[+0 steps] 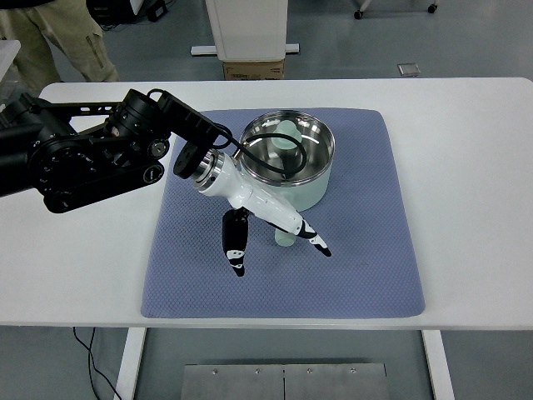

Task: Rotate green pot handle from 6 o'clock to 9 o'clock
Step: 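Lower the left hand onto the saucepan rim and hook the pot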

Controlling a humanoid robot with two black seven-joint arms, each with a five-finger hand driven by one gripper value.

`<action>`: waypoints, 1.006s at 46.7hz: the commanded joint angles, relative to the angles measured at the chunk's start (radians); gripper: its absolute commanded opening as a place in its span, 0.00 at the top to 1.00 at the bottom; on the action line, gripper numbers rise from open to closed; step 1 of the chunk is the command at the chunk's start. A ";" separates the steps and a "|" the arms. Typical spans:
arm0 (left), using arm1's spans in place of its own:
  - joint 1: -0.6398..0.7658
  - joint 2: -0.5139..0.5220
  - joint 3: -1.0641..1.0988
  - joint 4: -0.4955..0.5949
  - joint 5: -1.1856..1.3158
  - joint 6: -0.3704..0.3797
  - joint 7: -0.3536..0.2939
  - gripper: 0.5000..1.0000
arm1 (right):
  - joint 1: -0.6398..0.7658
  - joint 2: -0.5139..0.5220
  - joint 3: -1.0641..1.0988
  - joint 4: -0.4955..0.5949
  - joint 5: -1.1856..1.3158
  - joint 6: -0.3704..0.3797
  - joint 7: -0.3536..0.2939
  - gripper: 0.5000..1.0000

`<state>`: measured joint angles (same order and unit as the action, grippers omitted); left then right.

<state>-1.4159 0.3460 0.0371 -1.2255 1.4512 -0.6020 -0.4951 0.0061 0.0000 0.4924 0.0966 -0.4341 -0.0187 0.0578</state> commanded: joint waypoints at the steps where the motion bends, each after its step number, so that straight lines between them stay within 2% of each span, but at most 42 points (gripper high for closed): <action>1: 0.000 -0.005 0.004 0.006 0.011 0.001 0.000 0.00 | 0.000 0.000 0.000 0.000 0.000 0.000 -0.001 0.00; 47: -0.103 0.008 0.142 0.000 0.103 -0.002 -0.020 0.00 | 0.000 0.000 0.000 0.000 0.000 0.000 0.000 0.00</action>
<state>-1.5112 0.3544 0.1698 -1.2257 1.5401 -0.6045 -0.5138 0.0061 0.0000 0.4924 0.0966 -0.4340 -0.0186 0.0570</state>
